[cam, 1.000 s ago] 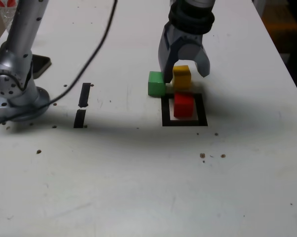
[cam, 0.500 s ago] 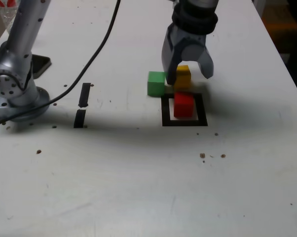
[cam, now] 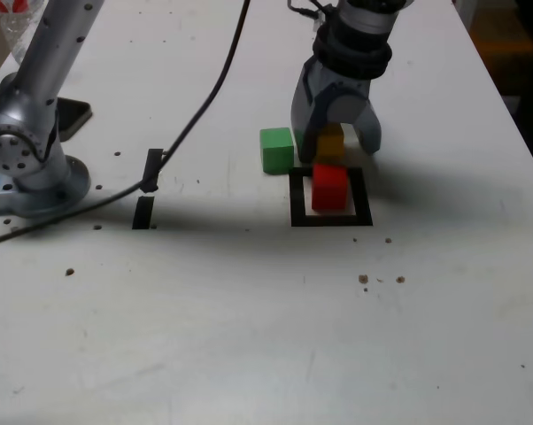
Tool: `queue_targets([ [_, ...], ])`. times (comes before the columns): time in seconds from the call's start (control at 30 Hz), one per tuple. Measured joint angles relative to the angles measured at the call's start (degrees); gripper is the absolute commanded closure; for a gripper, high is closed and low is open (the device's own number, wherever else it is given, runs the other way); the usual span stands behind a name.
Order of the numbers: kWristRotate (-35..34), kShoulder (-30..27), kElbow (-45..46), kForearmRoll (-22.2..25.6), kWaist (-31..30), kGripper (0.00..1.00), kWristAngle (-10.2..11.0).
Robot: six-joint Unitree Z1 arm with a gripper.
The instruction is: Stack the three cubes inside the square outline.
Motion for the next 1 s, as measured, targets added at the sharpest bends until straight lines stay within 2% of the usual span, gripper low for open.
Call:
queue_targets([
  [0.27,0.0,0.0,0.5,0.0,0.0,0.27,-0.2],
  [0.37,0.0,0.0,0.8,0.0,0.0,0.36,-0.3],
  [0.53,0.1,0.0,0.8,-0.5,0.0,0.61,-0.4],
  [0.63,0.6,-0.2,0.8,-1.3,0.0,0.71,-0.6],
  [1.0,2.8,-1.7,1.2,-2.0,0.6,0.82,-0.6],
])
